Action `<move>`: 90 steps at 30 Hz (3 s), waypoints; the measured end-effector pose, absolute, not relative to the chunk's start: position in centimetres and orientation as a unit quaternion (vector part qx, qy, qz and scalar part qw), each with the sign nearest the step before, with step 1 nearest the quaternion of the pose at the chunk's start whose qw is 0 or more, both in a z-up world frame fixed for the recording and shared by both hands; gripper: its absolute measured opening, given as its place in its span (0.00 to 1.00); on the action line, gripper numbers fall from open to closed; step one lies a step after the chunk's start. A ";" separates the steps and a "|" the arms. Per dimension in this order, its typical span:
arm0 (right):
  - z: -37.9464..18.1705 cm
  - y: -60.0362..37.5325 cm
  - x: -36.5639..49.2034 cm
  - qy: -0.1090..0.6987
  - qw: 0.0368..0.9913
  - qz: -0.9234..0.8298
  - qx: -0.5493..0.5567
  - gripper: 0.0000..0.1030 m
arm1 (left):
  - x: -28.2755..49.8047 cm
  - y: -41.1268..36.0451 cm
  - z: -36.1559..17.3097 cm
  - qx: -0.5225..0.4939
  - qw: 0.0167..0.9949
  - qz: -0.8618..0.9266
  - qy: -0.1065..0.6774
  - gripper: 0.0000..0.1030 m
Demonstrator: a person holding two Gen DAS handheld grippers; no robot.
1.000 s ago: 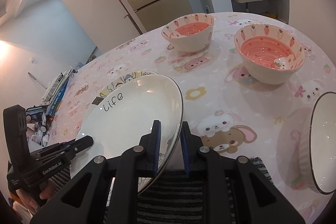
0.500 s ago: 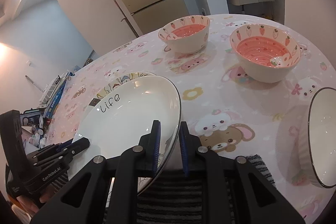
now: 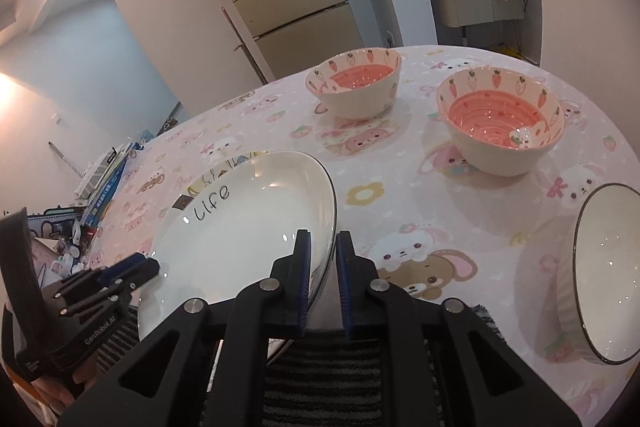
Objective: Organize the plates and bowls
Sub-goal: 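Lower the 'Life' plate onto the stacked cartoon plates, then open both grippers and withdraw them from the plate stack, then move both grippers over to the pink strawberry bowl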
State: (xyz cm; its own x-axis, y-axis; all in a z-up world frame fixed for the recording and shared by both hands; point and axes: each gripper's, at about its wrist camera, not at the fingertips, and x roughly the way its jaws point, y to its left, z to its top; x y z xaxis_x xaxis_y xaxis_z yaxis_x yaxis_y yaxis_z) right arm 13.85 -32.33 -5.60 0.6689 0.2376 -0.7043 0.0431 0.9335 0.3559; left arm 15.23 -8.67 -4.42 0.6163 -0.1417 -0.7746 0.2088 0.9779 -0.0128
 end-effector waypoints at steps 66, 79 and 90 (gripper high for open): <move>2.7 -34.9 10.0 0.280 0.950 0.049 0.131 0.48 | 9.2 -7.6 5.3 -0.007 0.979 -0.091 0.182 1.00; 18.5 -37.7 11.4 0.138 0.976 0.032 0.165 0.55 | 13.2 -10.8 18.3 -0.020 0.982 -0.077 0.174 1.00; 20.0 -40.0 13.5 0.083 0.974 0.047 0.207 0.56 | 16.5 -12.2 23.3 -0.077 0.980 -0.118 0.138 1.00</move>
